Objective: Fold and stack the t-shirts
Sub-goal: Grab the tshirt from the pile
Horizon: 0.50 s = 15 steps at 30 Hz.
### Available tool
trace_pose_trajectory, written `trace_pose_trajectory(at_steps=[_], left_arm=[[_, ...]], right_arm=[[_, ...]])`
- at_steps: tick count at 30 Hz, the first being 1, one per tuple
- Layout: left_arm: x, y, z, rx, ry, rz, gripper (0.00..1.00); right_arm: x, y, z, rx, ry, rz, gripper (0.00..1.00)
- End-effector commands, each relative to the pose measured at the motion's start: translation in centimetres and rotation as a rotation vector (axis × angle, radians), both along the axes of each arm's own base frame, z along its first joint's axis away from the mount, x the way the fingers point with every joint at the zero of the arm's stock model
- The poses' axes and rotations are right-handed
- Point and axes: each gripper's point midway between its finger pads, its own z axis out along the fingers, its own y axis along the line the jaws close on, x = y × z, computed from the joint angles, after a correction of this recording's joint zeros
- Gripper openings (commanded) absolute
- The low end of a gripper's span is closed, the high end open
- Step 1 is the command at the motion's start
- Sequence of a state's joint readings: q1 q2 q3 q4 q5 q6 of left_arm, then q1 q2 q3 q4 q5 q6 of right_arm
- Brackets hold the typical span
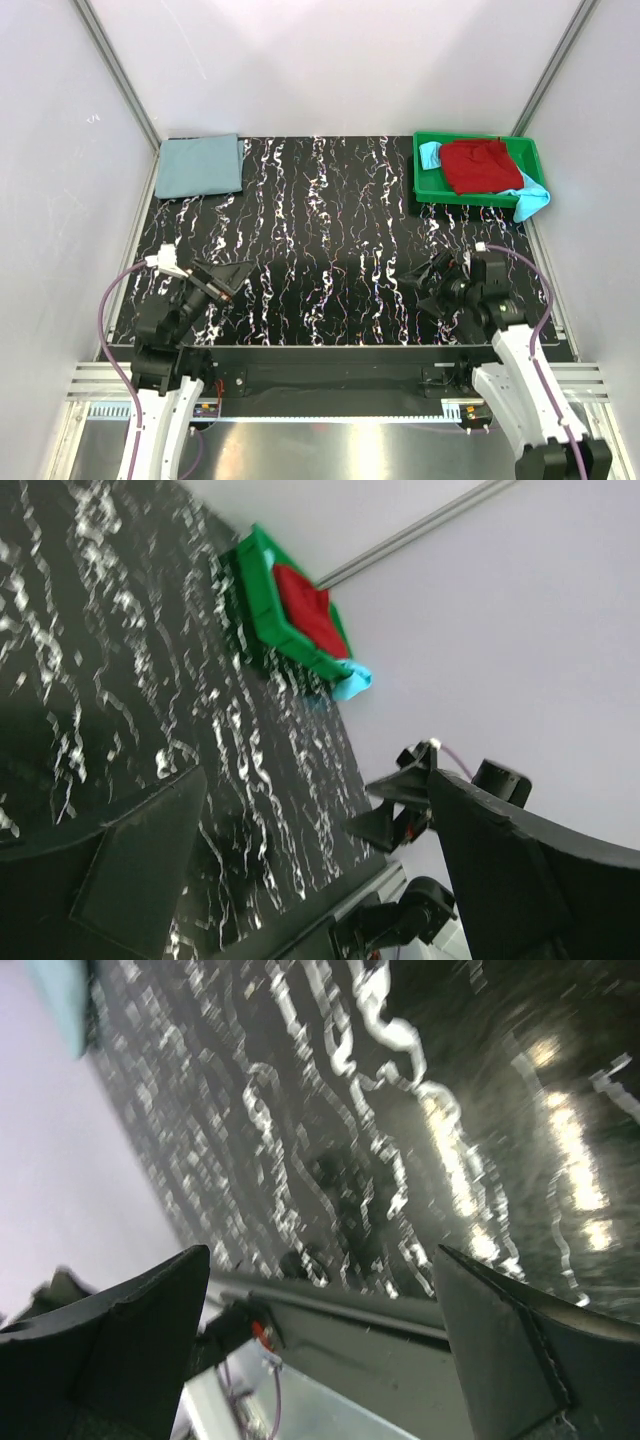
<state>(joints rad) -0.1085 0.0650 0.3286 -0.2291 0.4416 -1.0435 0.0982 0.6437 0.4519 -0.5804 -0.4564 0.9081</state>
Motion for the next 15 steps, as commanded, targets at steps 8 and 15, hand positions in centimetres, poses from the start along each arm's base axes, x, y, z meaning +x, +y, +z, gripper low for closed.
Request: trace_pose_trajectory(at_steps=[8, 15], left_arm=[[-1.4, 0.1, 3.0, 0.239, 0.024, -0.055, 0.99], [-2.1, -0.8, 3.1, 0.339, 0.14, -0.192, 0.99]], right_arm=[[7.9, -7.0, 1.9, -0.43, -0.078, -0.2, 0.98], [15.2, -15.7, 6.1, -0.724, -0.079, -0.428, 0.94]])
